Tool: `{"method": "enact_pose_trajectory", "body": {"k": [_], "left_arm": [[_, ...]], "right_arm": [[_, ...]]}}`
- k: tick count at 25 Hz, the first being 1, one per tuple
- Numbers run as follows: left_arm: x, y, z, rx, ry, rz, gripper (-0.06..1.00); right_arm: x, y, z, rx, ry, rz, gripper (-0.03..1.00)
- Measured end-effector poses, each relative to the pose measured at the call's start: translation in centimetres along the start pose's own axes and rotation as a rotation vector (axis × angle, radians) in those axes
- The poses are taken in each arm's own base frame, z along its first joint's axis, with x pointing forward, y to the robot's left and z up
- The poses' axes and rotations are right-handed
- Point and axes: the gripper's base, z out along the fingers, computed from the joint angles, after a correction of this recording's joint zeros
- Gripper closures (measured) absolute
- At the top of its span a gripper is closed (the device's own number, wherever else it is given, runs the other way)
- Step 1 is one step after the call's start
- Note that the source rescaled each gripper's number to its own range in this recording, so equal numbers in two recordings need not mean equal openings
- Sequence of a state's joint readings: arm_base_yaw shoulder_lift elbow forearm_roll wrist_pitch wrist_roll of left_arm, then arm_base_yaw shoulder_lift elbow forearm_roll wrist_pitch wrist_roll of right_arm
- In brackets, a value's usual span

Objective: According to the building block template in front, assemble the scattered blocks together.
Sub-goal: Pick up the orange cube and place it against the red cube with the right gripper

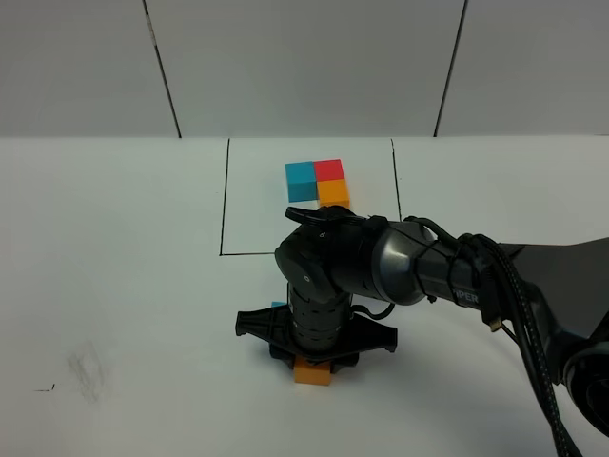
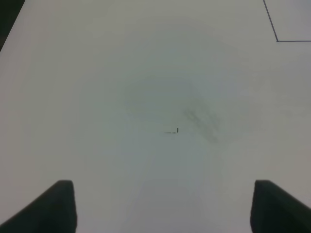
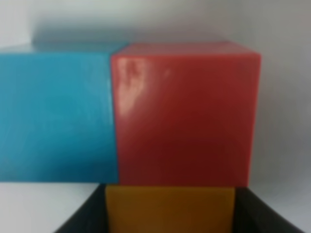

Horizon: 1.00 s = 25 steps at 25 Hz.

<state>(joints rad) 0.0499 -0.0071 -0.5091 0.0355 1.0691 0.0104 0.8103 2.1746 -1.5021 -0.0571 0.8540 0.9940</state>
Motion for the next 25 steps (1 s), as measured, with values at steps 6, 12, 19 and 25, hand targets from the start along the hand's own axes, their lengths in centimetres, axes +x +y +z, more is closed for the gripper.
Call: {"method": "enact_pose_trajectory", "body": {"k": [6,12,19,25], "left_arm": [[0.00,0.00,0.00,0.000,0.000,0.000,0.10],[0.00,0.00,0.00,0.000,0.000,0.000,0.10],[0.00,0.00,0.00,0.000,0.000,0.000,0.10],[0.00,0.00,0.00,0.000,0.000,0.000,0.10]], "right_arm": [[-0.23,-0.28,0.01,0.011,0.002,0.008,0.97],[-0.40,-0.56,0.02,0.035,-0.007,0.013,0.97],[-0.49,-0.67,0.05,0.047,-0.016,-0.003,0.97],[-0.49,-0.62,0.05,0.039,-0.012,-0.053,0.97]]}}
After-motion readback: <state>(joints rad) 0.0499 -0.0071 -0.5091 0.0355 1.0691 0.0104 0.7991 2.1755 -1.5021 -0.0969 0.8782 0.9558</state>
